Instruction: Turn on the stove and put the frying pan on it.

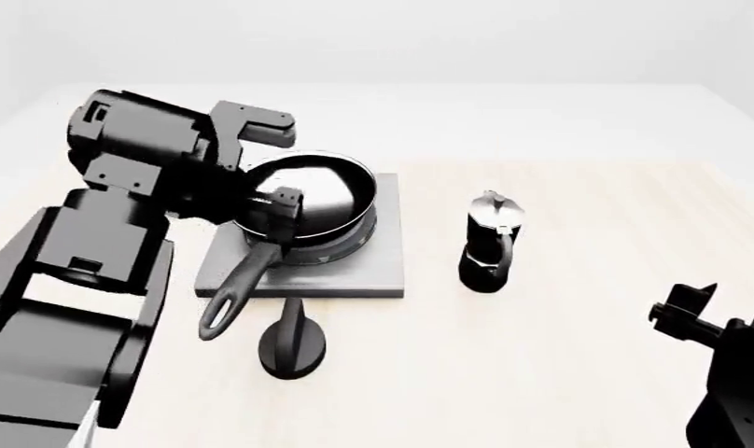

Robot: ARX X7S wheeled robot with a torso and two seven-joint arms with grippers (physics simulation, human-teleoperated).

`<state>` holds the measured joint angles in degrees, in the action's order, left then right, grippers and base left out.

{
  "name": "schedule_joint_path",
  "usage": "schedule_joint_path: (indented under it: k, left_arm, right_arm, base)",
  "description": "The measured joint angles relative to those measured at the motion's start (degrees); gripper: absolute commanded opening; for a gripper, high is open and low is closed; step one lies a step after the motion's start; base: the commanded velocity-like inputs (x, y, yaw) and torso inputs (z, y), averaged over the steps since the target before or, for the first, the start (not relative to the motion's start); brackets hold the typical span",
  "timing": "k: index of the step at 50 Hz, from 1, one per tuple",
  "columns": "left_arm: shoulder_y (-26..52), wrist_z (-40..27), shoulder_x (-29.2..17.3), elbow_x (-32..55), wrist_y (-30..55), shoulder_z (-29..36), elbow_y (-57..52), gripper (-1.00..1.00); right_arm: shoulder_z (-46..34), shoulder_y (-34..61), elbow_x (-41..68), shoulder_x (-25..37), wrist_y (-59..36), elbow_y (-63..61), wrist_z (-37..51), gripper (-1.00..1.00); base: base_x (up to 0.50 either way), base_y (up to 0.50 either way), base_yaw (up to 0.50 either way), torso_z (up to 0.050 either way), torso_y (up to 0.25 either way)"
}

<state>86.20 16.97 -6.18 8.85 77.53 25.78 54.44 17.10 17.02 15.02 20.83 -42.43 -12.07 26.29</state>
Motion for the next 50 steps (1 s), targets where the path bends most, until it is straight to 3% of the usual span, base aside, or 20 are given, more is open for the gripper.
schedule_joint_path:
  k: [5,11,14,17,23,31,50]
  left_arm:
    - [5.96,-14.95,-6.19,18.84,4.85,7.02,-6.82,1.0]
    - [11.86,-32.8,-13.01,50.93,7.86,12.71,-14.79,1.0]
    - [12.58,-38.86,-16.06,63.75,7.82,13.46,-20.4,1.0]
    - [11.4,-41.47,-19.06,71.15,5.96,12.65,-27.8,1.0]
    - [5.61,-39.79,-24.63,74.98,-0.32,11.13,-42.88,1.0]
    - [-1.33,-33.93,-29.67,73.2,-8.49,10.14,-56.79,1.0]
    - [-6.95,-23.42,-32.15,68.06,-16.61,12.01,-72.02,1.0]
  right_arm:
    - [-0.24,0.23,0.06,0.07,-0.42,-0.4,0.12,1.0]
    - [-0.6,0.43,0.16,0.15,-0.99,-1.06,0.21,1.0]
    - [-0.74,0.41,0.26,0.18,-1.2,-1.45,0.18,1.0]
    - [-1.11,0.49,0.33,0.24,-1.39,-1.83,0.05,1.0]
    - [-3.38,1.51,0.45,0.73,-2.19,-3.52,-0.85,1.0]
    - [-9.37,4.27,1.28,2.11,-2.17,-8.09,-4.86,1.0]
    - [-20.72,4.66,1.31,4.66,3.5,-17.91,-12.66,1.0]
  base:
    - [0.0,0.0,0.0,0.0,0.0]
    - [0.0,0.0,0.0,0.0,0.0]
    - [0.0,0.0,0.0,0.0,0.0]
    - [0.0,0.0,0.0,0.0,0.0]
    - [0.0,0.0,0.0,0.0,0.0]
    - [0.0,0.0,0.0,0.0,0.0]
    - [0.0,0.0,0.0,0.0,0.0]
